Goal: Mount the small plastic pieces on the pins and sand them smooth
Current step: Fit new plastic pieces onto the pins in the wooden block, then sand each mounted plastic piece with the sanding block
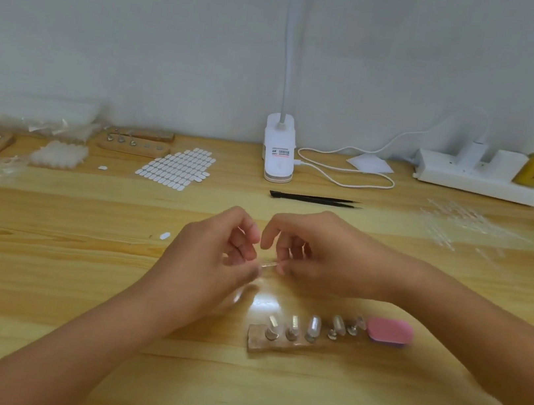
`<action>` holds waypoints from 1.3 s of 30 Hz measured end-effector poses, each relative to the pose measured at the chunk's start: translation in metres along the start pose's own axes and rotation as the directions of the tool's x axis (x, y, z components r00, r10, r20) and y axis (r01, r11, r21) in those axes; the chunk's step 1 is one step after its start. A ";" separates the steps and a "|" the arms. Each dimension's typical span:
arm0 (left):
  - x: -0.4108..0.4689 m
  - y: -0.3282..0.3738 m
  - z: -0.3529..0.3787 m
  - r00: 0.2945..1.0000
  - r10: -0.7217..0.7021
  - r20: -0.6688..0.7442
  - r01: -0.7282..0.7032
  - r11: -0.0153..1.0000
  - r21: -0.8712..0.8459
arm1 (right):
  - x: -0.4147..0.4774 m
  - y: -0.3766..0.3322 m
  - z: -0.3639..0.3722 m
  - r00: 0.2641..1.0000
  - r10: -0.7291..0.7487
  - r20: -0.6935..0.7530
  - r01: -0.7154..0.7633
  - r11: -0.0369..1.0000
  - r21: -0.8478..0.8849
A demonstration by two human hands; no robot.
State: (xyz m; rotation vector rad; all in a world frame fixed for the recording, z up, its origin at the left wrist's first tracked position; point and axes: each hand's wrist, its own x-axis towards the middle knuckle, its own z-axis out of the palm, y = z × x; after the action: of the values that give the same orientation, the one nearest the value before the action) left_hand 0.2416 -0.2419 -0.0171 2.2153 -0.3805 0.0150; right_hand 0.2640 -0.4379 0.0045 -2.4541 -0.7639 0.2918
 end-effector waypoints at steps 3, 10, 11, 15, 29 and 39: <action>-0.005 0.005 -0.001 0.988 0.141 -0.058 -0.142 0.990 -0.013 | -0.029 0.029 -0.032 0.938 0.052 -0.344 -0.072 0.996 -0.047; -0.034 0.003 0.002 0.955 0.248 0.161 -0.249 0.968 -0.011 | -0.105 0.106 -0.072 0.694 0.457 -0.557 -0.600 0.795 -0.095; -0.037 0.001 0.002 0.947 0.228 0.228 -0.229 0.973 -0.024 | -0.113 0.106 -0.071 0.679 0.440 -0.587 -0.599 0.794 -0.098; -0.043 -0.005 0.000 0.949 0.186 0.256 -0.200 0.979 0.032 | -0.150 0.080 -0.065 0.750 0.418 -0.512 -0.504 0.863 -0.033; -0.050 0.011 0.014 0.997 0.070 -0.013 -0.071 0.985 -0.157 | -0.140 0.029 0.025 0.907 0.177 -0.382 -0.254 0.953 -0.163; -0.077 0.038 0.019 0.964 0.230 -0.137 -0.242 0.967 -0.076 | -0.150 -0.040 0.055 0.652 0.043 -0.757 -0.032 0.999 0.029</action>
State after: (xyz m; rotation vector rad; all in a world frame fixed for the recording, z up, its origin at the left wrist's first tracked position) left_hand 0.1555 -0.2582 -0.0108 2.0540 -0.5609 0.2610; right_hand 0.1041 -0.4732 -0.0120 -2.2535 -0.3195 -0.7024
